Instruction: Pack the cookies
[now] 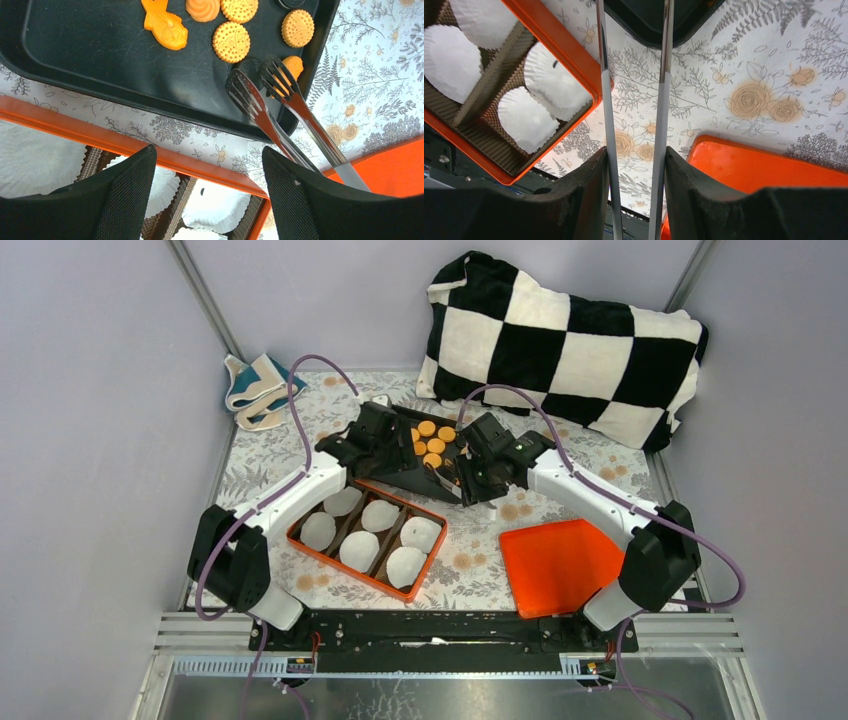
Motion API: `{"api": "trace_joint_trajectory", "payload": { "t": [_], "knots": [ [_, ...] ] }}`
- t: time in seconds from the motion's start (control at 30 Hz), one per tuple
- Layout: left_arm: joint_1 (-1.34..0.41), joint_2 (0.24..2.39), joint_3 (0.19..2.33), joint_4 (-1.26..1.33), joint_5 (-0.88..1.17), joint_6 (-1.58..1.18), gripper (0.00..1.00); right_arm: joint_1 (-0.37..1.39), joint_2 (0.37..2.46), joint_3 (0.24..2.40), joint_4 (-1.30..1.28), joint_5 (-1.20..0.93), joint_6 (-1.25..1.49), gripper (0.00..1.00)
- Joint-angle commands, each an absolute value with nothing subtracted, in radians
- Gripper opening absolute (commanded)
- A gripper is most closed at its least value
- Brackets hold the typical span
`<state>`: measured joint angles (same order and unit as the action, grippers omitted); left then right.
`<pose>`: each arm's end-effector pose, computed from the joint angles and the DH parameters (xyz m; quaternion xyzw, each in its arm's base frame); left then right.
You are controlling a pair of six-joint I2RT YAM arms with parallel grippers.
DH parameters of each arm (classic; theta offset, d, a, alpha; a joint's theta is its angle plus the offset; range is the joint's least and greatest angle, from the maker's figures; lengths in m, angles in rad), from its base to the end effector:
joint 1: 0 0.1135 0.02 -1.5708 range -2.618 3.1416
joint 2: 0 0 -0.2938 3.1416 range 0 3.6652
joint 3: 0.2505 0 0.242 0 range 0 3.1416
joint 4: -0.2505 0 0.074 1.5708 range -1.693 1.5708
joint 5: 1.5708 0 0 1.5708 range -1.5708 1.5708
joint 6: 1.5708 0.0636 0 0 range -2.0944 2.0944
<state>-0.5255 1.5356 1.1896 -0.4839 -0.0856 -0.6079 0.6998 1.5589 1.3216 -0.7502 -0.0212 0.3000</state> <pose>0.2997 -0.1675 0.2827 -0.0538 0.9299 -0.1605 0.3266 0.2548 0.2163 0.2956 -0.1932 0.9380 0.1467 0.2475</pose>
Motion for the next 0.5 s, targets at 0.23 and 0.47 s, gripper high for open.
{"api": "trace_joint_trajectory", "payload": {
  "t": [0.23,0.47],
  "knots": [
    [-0.526,1.503,1.150,-0.469,-0.058,-0.617,0.82,0.719,1.539,1.309,-0.802,0.131,0.303,0.49],
    [-0.526,1.489,1.129,-0.461,-0.045,-0.626,0.82,0.724,1.574,1.315,-0.807,0.108,0.297,0.47]
  ]
}}
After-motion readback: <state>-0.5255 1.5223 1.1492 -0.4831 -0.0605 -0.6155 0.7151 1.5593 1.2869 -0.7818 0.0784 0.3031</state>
